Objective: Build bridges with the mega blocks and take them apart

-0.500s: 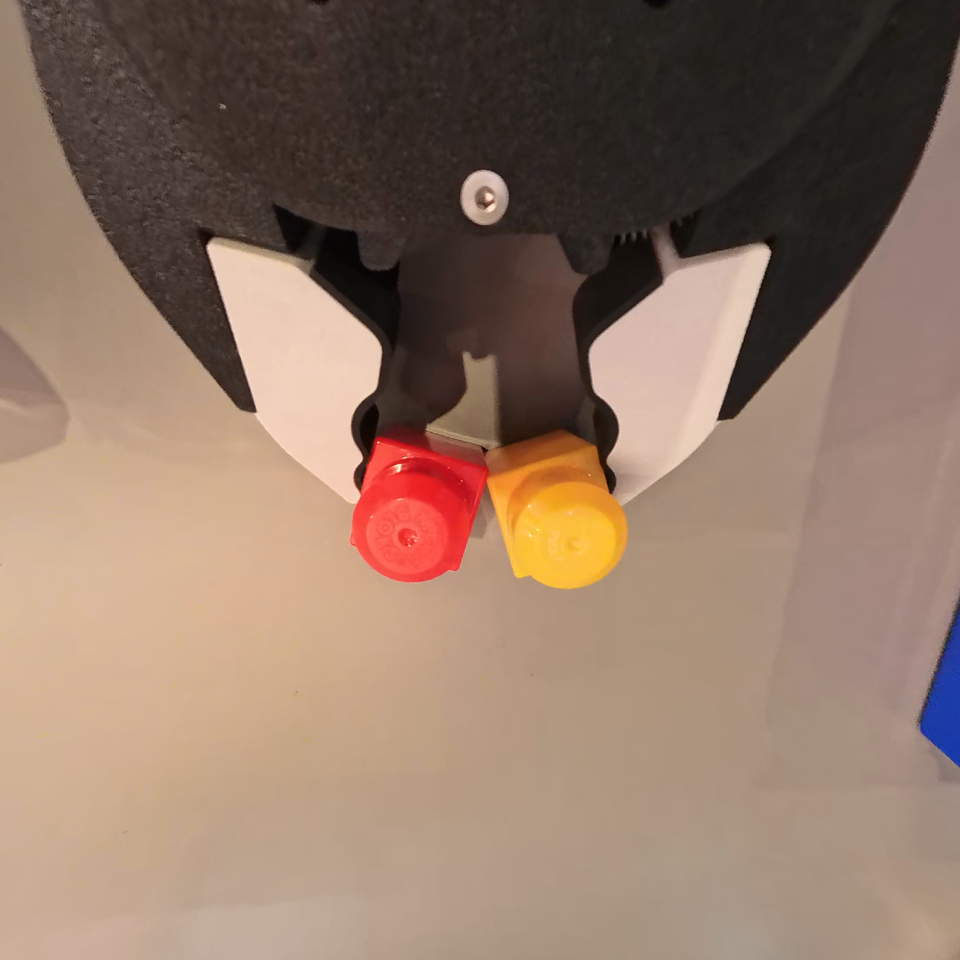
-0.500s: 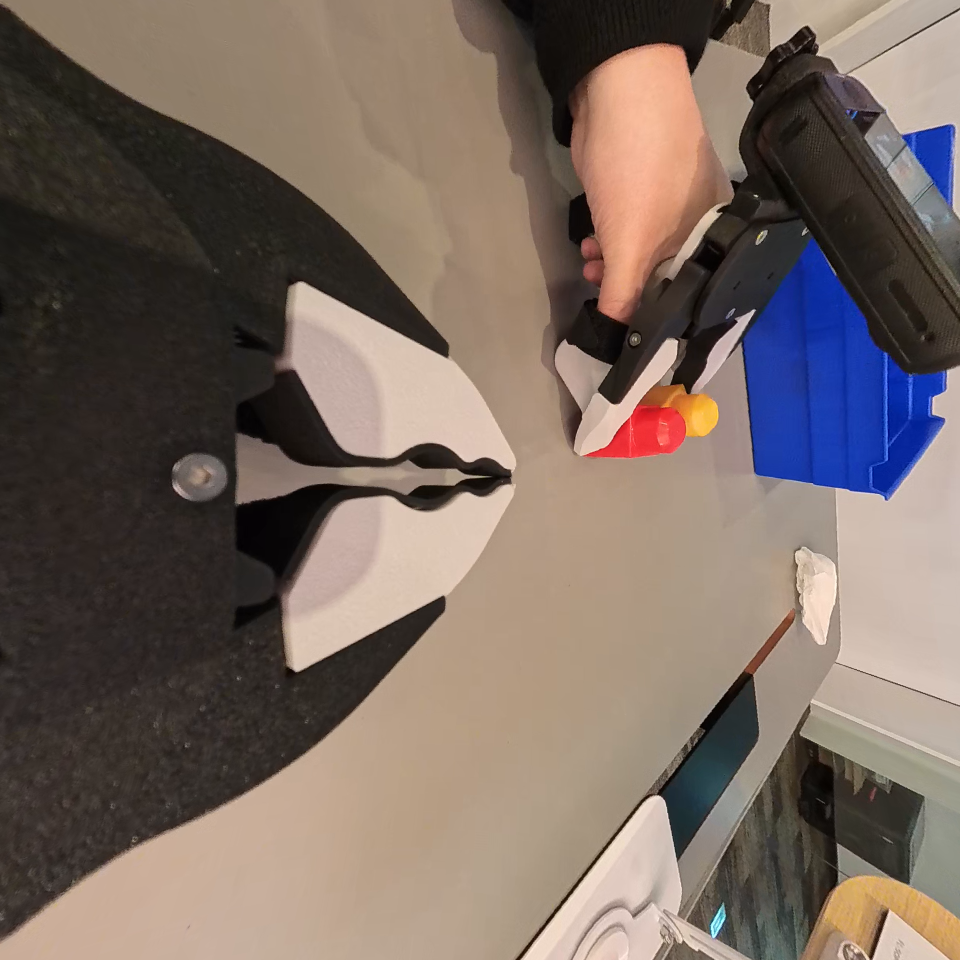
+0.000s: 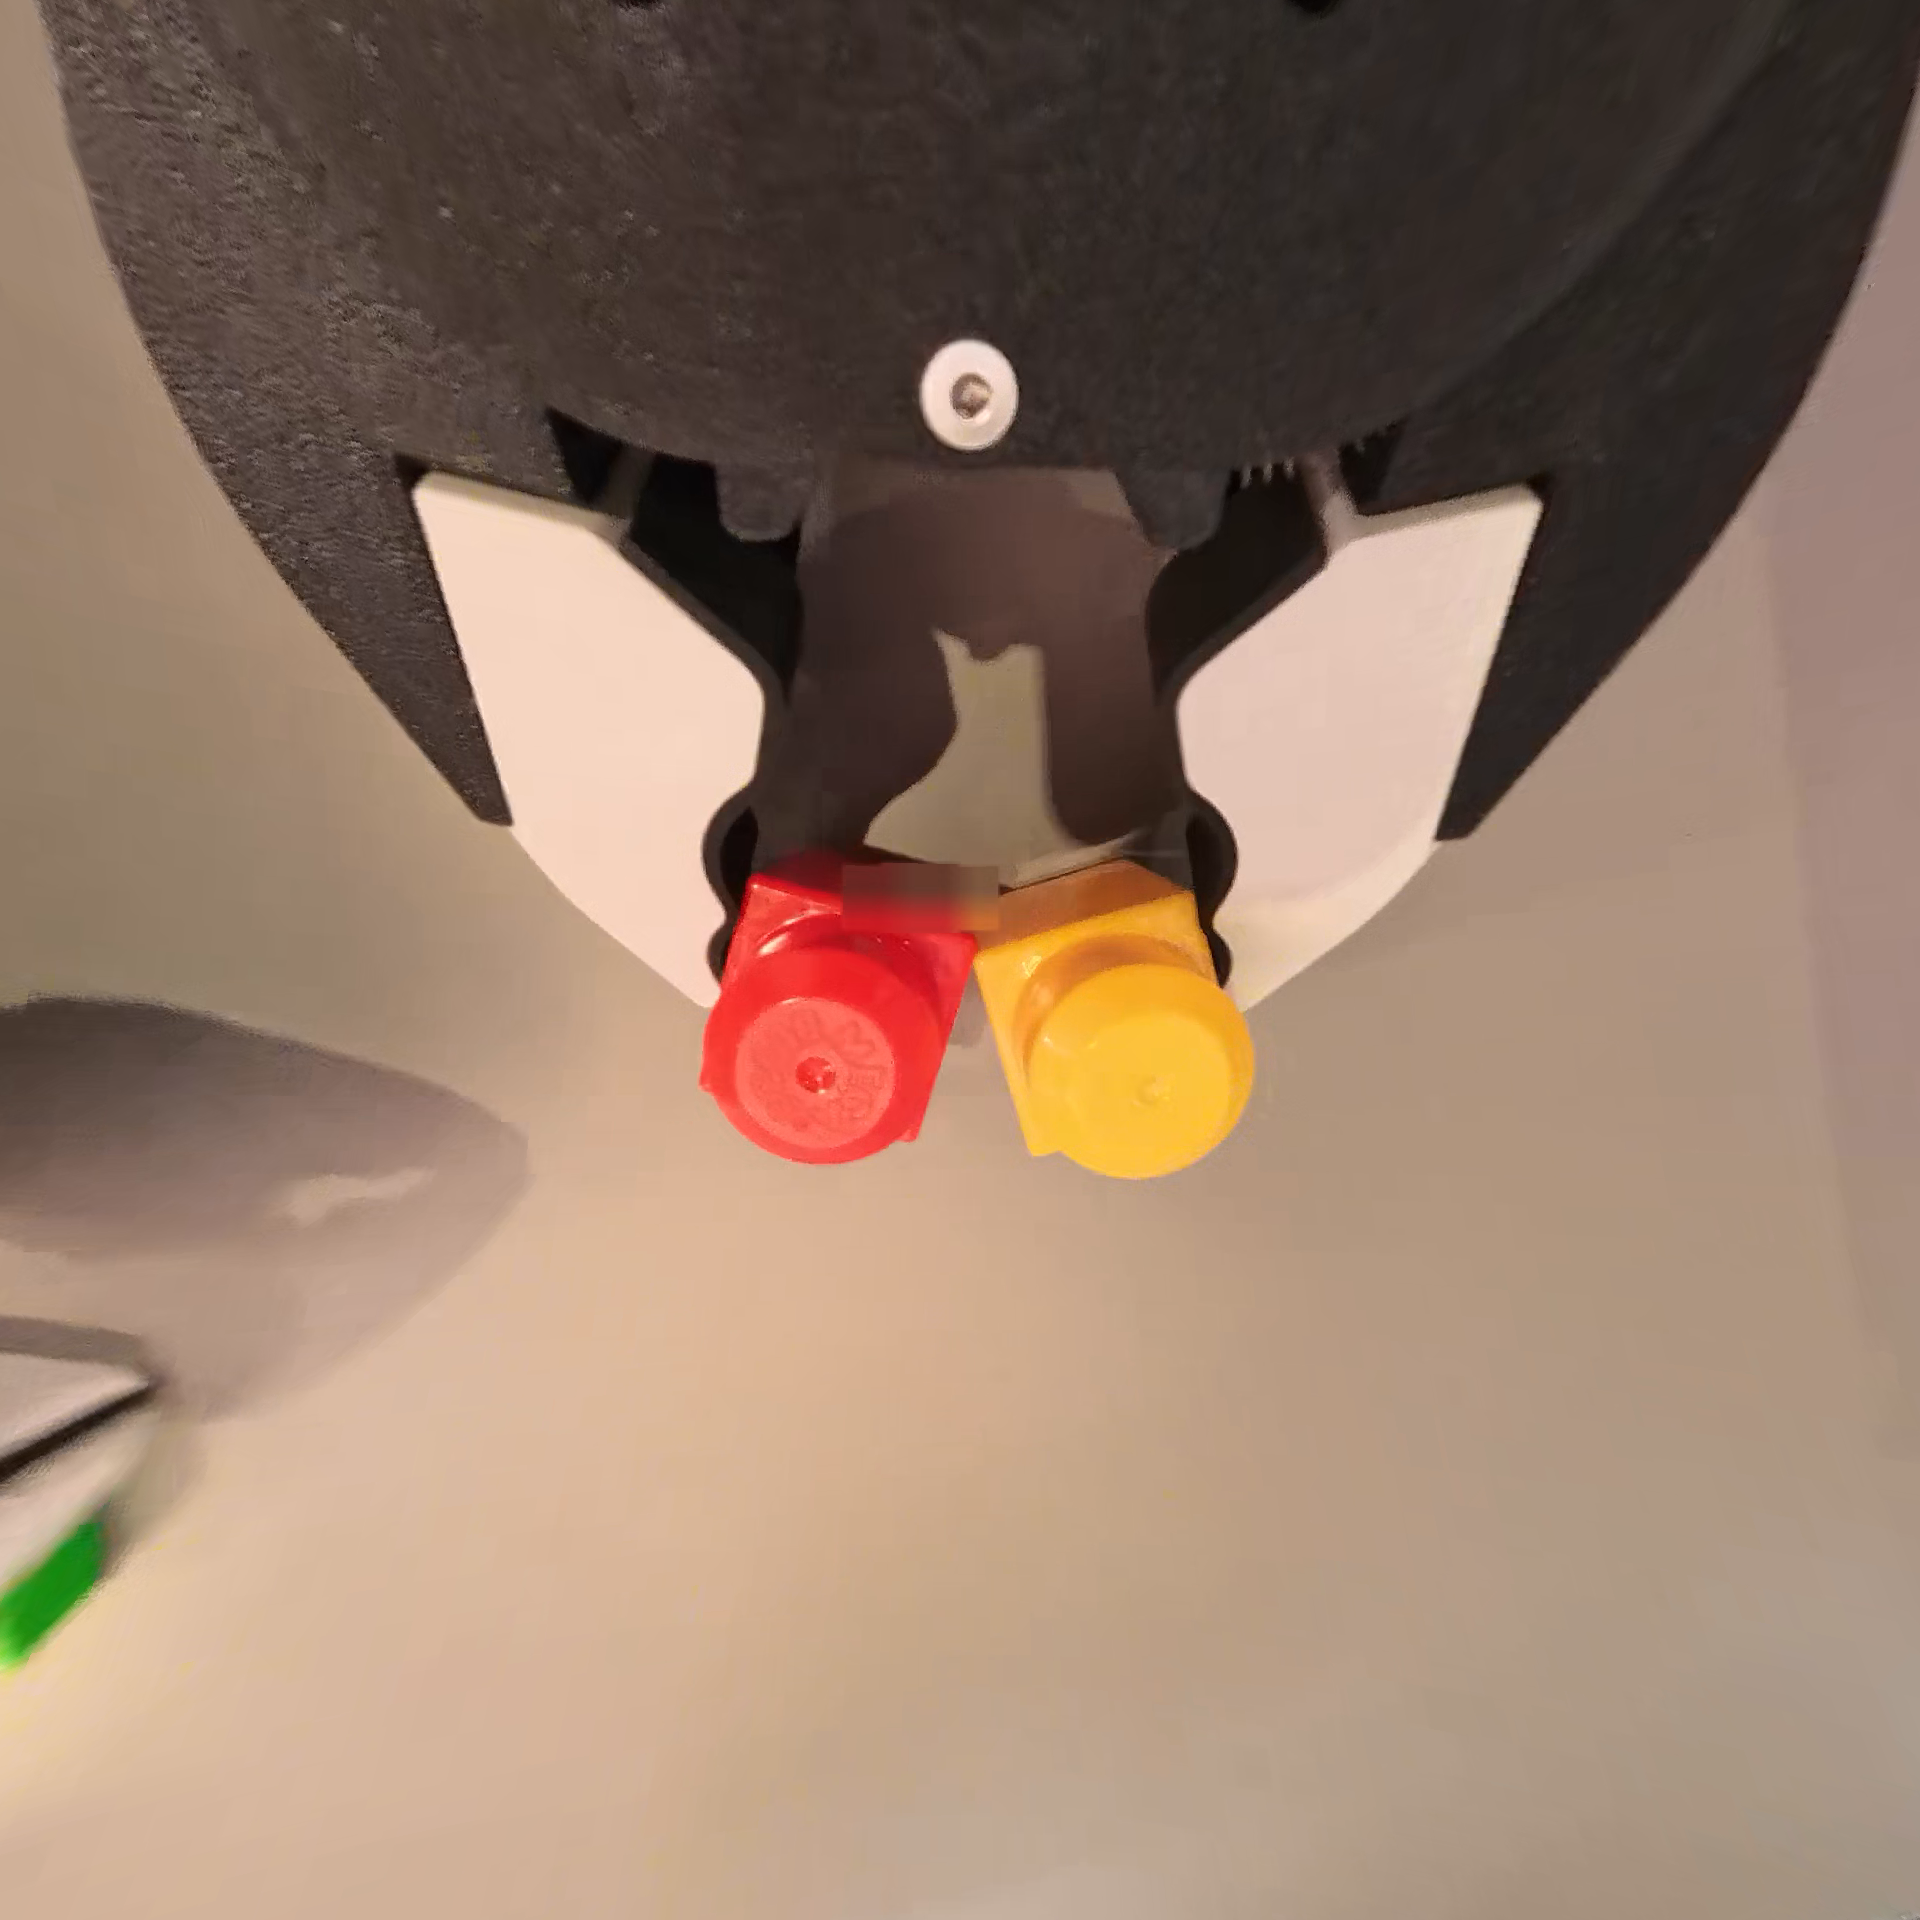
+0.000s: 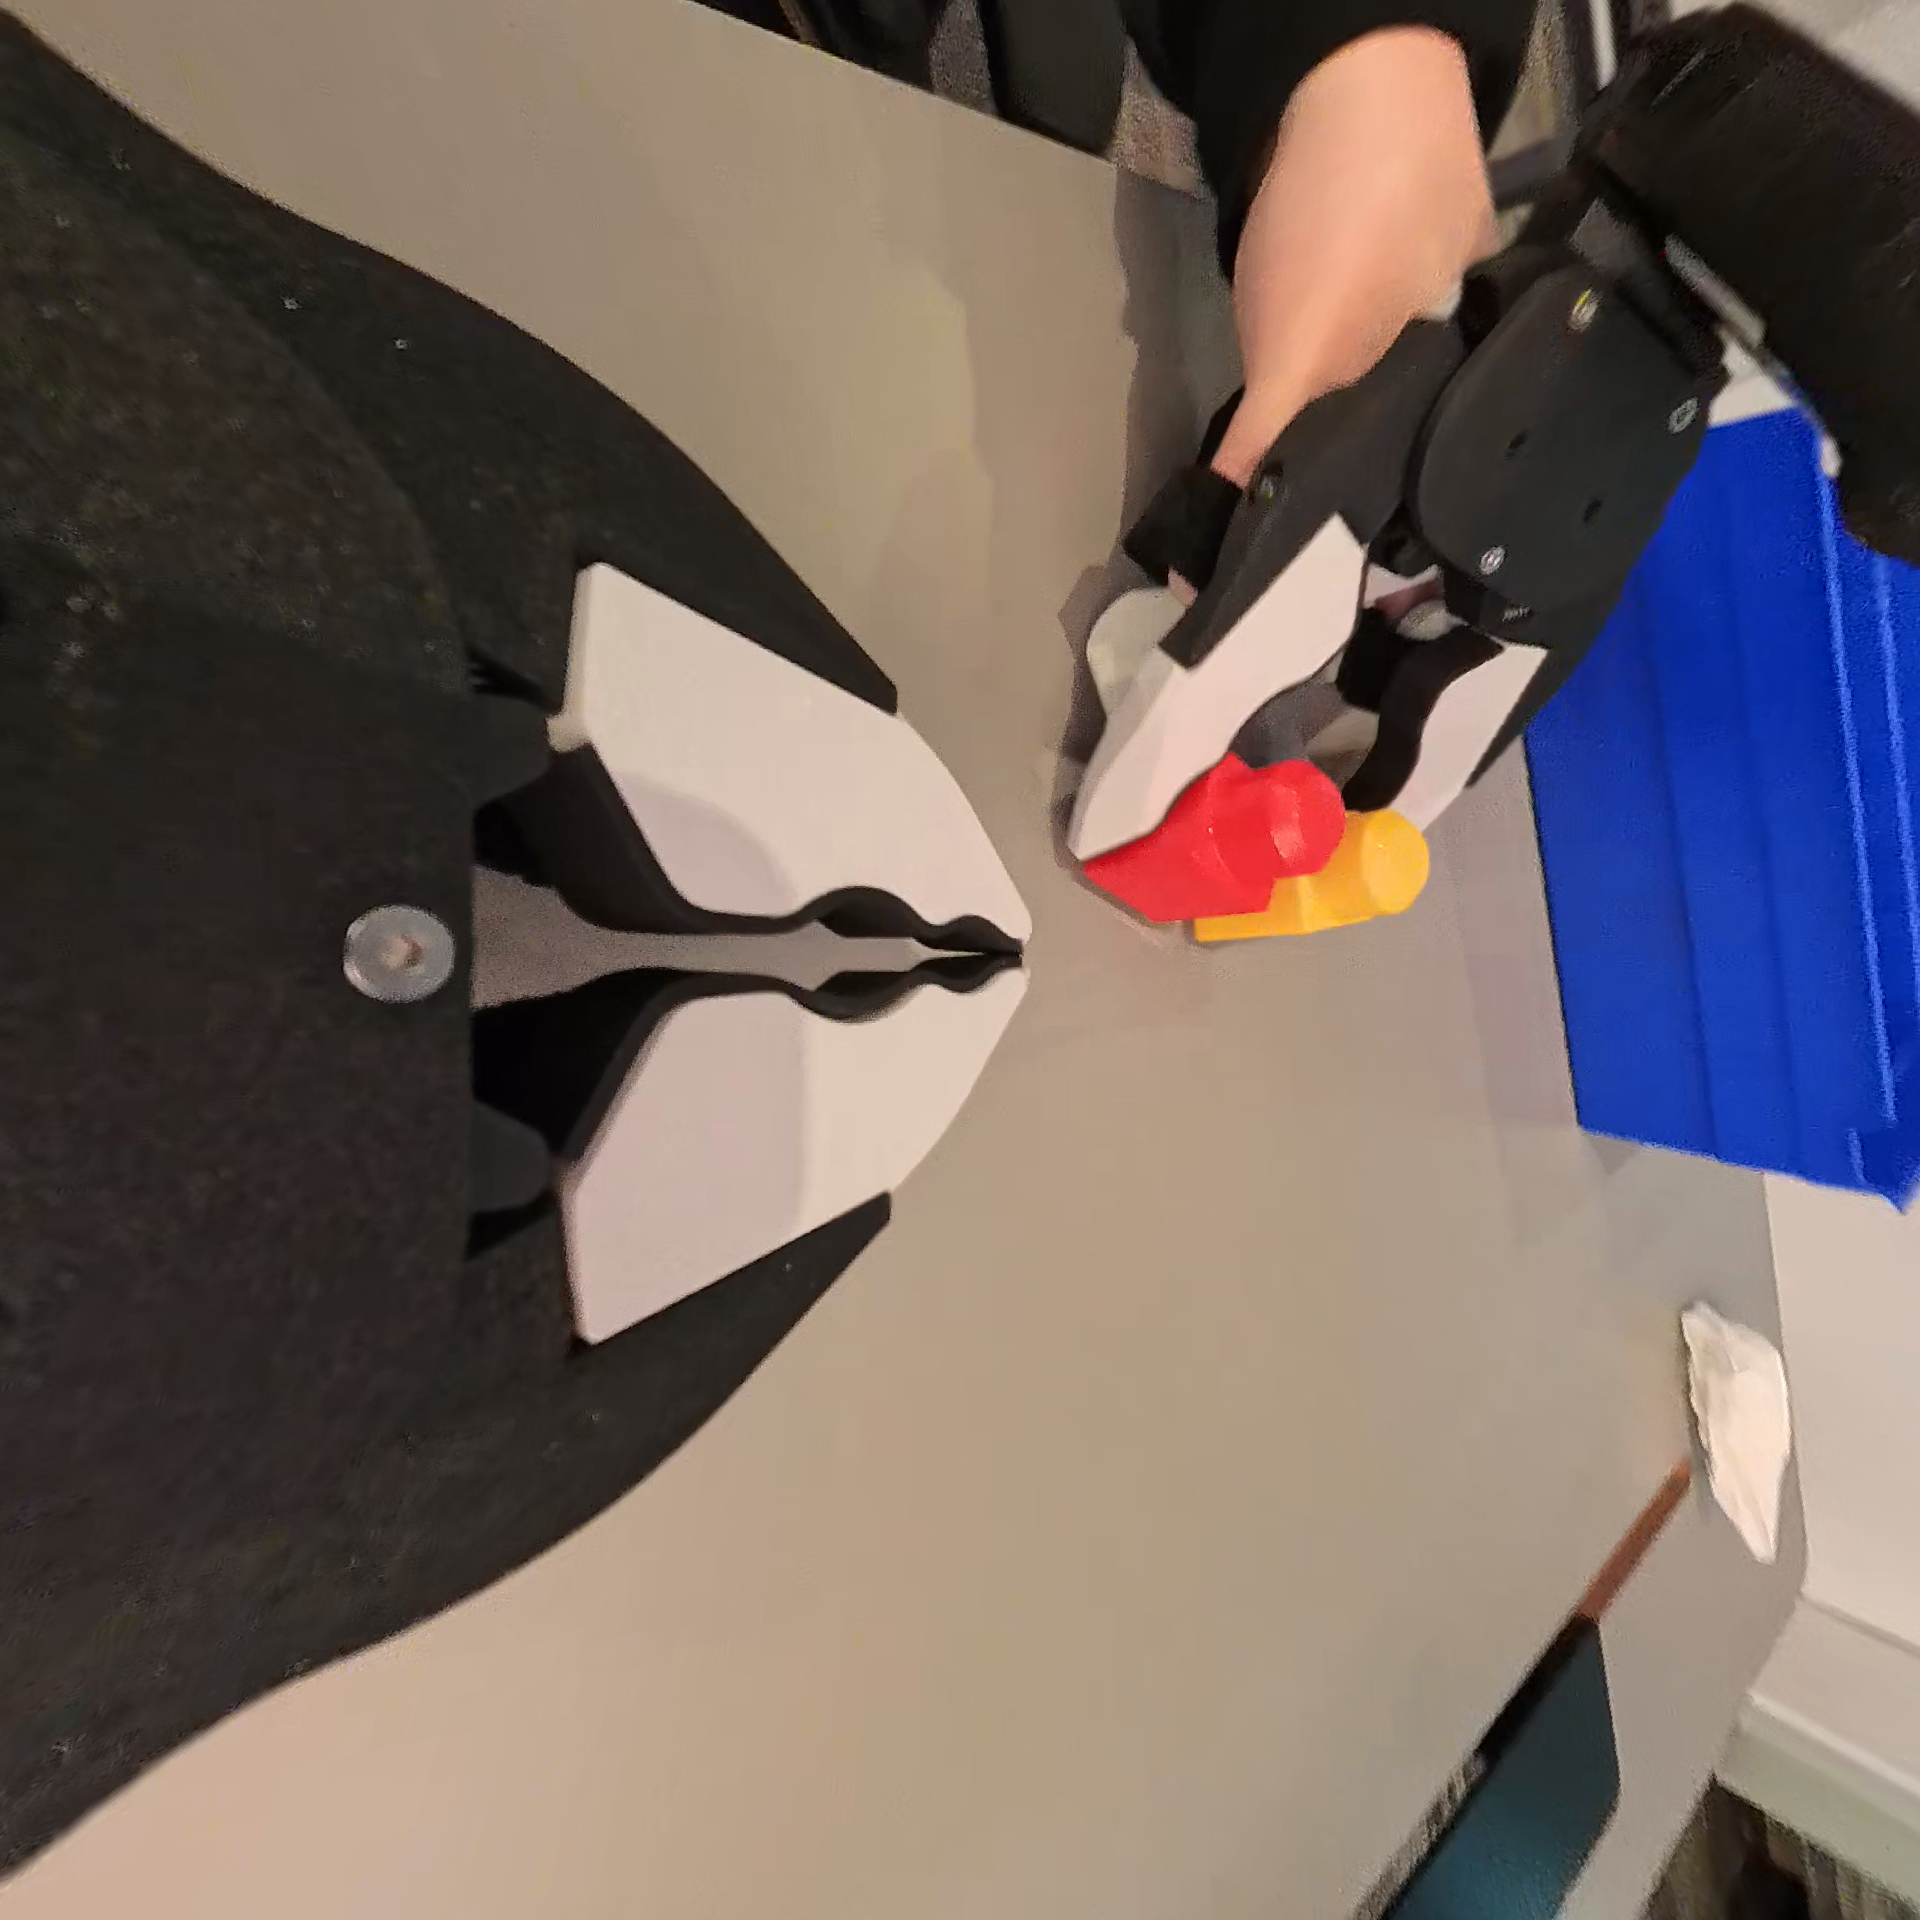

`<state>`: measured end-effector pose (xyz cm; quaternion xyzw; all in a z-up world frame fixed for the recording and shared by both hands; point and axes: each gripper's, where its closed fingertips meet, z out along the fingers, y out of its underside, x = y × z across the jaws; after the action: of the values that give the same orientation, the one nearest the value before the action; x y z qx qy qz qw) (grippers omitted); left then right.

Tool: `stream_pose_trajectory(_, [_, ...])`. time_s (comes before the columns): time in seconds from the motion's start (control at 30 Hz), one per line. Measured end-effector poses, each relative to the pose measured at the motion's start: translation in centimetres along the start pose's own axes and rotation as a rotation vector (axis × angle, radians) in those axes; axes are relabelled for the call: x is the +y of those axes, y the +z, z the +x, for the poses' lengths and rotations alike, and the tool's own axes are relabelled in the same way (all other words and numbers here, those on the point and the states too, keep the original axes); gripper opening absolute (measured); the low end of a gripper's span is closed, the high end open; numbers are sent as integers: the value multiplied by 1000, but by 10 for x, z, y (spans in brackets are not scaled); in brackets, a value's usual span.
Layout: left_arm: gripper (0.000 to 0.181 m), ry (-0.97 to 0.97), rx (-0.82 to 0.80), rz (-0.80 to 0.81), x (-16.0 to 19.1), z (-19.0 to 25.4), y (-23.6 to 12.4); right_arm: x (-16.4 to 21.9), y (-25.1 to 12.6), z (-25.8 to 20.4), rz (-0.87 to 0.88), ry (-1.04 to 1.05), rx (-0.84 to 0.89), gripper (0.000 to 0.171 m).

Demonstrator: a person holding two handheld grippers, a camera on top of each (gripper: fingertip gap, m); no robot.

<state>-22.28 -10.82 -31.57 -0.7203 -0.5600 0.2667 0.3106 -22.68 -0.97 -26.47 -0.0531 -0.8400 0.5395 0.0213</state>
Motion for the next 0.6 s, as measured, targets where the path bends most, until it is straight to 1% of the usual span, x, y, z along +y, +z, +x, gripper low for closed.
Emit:
stream_pose_trajectory(0.1, [83, 43, 136, 11, 8, 29, -13, 6, 15, -12, -63, -73, -97, 0])
stream_pose_trajectory(0.17, [83, 106, 223, 10, 15, 49, -21, 16, 26, -17, -127, -121, -136, 0])
stream_pose_trajectory(0.27, [83, 200, 287, -19, 28, 66, -28, 29, 40, -31, -196, -203, -221, 0])
stream_pose_trajectory(0.33, [83, 256, 294, -23, 31, 70, -31, 34, 46, -42, -233, -268, -279, 0])
stream_pose_trajectory(0.43, [83, 317, 317, -17, 34, 74, -32, 32, 51, -51, -217, -373, -309, 0])
stream_pose_trajectory(0.6, [83, 332, 342, -11, 35, 74, -33, 32, 56, -53, -222, -429, -330, 0])
